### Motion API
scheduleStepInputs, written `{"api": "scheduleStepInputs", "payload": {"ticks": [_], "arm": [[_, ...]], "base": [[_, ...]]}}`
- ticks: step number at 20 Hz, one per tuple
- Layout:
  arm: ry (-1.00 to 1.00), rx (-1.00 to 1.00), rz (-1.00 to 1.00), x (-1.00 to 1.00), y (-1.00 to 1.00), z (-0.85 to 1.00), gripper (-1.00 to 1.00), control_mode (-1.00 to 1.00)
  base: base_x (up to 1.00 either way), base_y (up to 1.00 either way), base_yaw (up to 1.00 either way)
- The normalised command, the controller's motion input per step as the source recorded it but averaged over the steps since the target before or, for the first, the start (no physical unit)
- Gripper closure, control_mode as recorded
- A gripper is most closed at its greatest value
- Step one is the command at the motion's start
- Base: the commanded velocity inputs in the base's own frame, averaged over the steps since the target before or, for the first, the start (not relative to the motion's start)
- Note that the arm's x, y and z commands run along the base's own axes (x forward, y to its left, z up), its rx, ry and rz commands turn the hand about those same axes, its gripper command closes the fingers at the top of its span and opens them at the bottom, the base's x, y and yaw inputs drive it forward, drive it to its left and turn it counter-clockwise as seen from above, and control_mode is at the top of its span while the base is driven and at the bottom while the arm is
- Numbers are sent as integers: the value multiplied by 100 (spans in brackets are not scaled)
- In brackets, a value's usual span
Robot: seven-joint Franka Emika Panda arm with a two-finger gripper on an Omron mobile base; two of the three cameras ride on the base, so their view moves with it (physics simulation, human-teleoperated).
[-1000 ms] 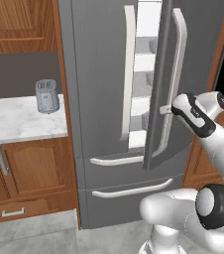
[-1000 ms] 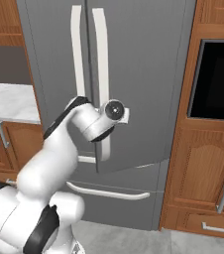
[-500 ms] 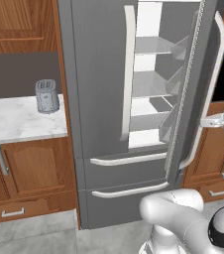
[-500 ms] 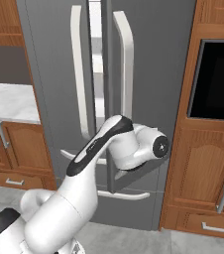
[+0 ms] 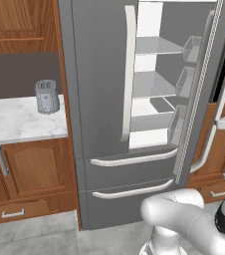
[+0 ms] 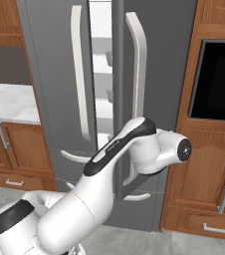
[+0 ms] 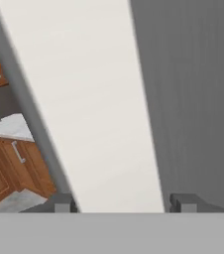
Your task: Place one of the steaks on the plate and the other in the bowl. Then place the bowl in the fridge.
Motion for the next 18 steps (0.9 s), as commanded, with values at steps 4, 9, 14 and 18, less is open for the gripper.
{"api": "scheduleStepInputs", "payload": {"ticks": [4,9,14,18], "arm": [[0,0,0,0,0,0,-100,-100],[2,-9,0,-3,-7,0,-100,-100],[7,-18,-6,-21,-29,0,-100,-100],[2,-18,-8,-51,-3,8,-100,-100]], "base": [[0,0,0],[0,0,0],[0,0,0],[0,0,0]]}}
